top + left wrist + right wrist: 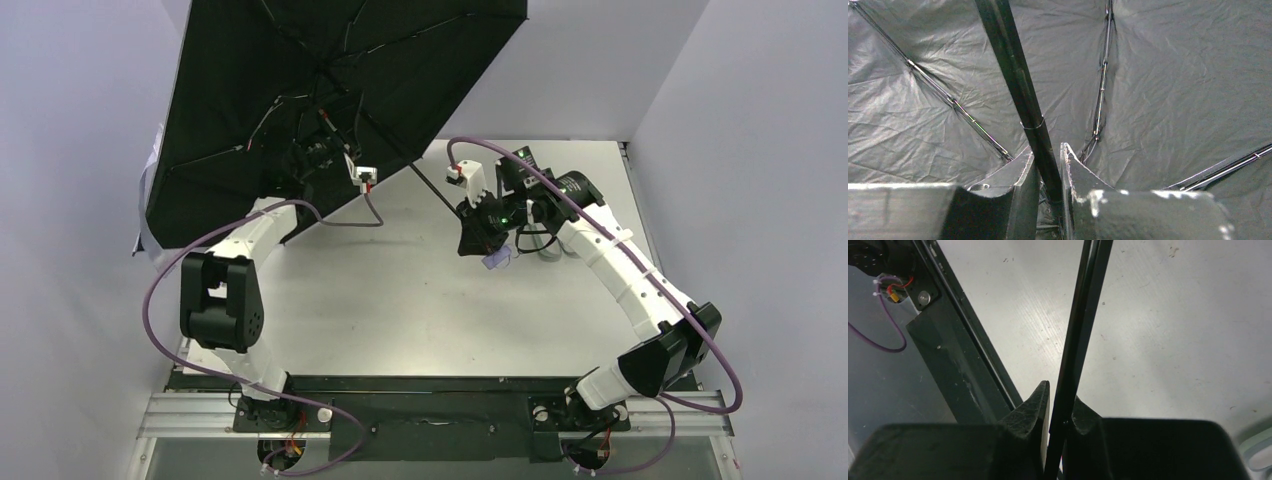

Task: Open the umbrella

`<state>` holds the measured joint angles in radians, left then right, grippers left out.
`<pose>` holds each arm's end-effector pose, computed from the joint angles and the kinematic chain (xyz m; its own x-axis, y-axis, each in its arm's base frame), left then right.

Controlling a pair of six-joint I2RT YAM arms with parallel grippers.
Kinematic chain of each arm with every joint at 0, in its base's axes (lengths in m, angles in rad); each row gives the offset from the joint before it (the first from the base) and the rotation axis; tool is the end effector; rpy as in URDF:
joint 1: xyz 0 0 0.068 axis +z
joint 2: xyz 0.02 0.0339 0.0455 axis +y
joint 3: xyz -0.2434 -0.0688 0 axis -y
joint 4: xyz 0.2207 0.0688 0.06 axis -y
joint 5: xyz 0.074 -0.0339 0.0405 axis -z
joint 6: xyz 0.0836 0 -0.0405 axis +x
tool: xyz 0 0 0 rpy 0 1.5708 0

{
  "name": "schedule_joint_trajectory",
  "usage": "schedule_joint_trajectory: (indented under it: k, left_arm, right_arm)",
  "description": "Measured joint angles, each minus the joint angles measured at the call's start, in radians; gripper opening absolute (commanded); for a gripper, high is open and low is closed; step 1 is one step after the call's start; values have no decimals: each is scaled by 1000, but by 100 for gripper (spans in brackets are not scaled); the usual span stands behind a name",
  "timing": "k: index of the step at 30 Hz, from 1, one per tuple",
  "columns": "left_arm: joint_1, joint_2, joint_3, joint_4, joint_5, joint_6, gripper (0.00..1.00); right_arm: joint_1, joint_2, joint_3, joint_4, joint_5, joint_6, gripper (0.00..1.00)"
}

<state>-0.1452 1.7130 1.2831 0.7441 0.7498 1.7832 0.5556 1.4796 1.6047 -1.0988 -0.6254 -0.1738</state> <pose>0.3961 -0.1155 0.3588 0.6659 0.6256 0.4064 -0.4564 -0.0892 0.8853 0.2197 0.1940 0.3257 -0.5697 -0.5187 -0.6375 -0.8181 0.4320 0.3796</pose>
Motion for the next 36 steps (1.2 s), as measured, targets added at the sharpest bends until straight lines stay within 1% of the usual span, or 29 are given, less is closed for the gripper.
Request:
schedule_joint_trajectory:
  k: [5,18,26,36]
  left_arm:
    - [8,26,49,-1,3,-3,9]
    - [40,40,105,-6,61,-9,9]
    - [45,80,193,1,68,-14,9]
    - [45,145,295,-6,89,-17,11]
  right_arm:
    - [0,-2,-15,42,27,-10,0]
    - [32,-29,-46,115,120,-31,0]
    - [42,-32,-47,174,166,-34,0]
    - [42,-32,-48,212,197,-34,0]
